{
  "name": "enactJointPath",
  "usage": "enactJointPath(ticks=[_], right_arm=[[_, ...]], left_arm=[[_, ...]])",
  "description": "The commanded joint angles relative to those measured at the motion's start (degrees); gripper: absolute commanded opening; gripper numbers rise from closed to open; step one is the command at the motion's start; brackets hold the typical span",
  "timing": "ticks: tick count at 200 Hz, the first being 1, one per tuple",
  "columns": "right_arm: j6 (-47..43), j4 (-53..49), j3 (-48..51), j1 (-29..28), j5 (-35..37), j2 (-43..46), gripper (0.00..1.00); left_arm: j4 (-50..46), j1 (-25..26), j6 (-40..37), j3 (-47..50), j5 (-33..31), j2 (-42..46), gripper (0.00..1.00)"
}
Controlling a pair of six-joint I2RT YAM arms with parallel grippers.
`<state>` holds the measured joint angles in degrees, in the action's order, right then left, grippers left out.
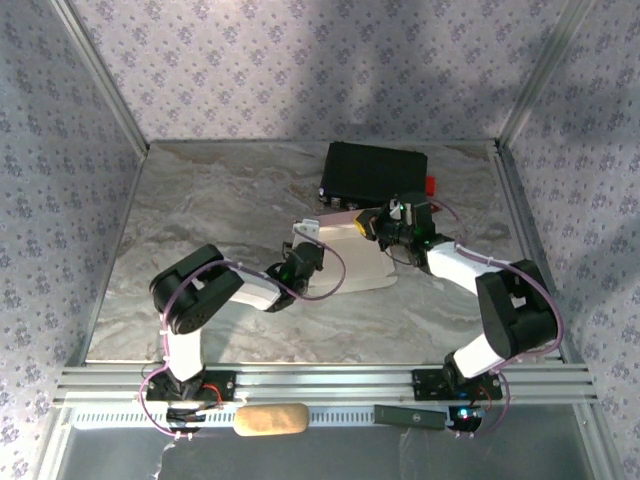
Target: Fold the paper box
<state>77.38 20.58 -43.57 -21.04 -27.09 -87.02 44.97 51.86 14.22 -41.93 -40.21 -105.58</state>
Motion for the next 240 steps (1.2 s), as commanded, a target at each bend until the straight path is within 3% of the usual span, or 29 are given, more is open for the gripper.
enactJointPath(ticks=[1,46,93,139,189,240], right_arm=[[1.9,-12.6,-0.3,-3.3,2.7,2.8,0.0],[5.9,-15.2,-0.1,-9.0,12.8,7.5,0.0],[8.2,-9.8,0.4,-11.2,16.5,4.9,0.0],[11.1,2.2,2.2,-11.7,17.0,-0.5,0.0],[13.0,6.7,3.5,-11.5,16.9,-2.6,0.0],[14.2,6.6,3.0,-11.1,16.4,-3.4,0.0]], left_arm=[[-9.9,1.0,5.1,-3.0,0.8,6.5,0.0],[-31.3,3.7,13.8,-5.8,2.0,14.2,0.0],[-34.3,2.8,17.4,-2.6,4.9,17.3,0.0],[-21.4,-0.1,13.0,0.8,6.9,12.9,0.0],[-4.1,-1.6,7.5,5.1,7.2,8.1,0.22],[4.6,-3.5,7.1,8.6,8.6,5.9,0.28]])
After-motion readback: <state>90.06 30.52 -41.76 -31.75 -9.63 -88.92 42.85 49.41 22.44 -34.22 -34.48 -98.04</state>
